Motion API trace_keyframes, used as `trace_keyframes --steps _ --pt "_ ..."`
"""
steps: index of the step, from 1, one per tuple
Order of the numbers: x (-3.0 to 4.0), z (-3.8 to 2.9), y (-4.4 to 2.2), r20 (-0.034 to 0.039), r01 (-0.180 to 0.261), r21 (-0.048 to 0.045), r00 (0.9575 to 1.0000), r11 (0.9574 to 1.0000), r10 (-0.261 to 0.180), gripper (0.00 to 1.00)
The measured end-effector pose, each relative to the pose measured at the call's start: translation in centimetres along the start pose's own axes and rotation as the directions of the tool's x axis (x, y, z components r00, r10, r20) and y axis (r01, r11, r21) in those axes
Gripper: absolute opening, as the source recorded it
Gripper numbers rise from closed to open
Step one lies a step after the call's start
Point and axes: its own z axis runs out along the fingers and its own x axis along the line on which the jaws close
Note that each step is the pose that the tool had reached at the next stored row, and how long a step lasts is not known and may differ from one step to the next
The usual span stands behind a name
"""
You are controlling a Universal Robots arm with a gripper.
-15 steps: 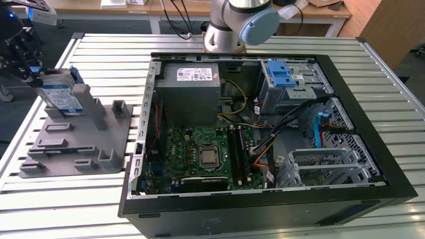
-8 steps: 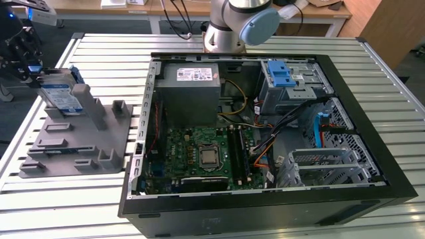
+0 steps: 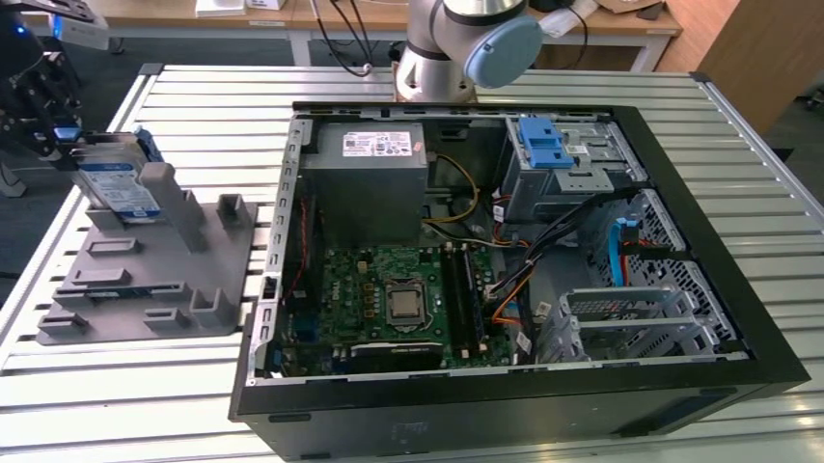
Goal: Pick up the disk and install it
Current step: 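Pick up the disk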
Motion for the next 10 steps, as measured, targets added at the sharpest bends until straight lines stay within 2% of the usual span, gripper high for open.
trace_keyframes --steps 10 --pt "-0.01 -0.15 0.02 -0.0004 0.0 0.0006 1.0 1.0 0.0 0.44"
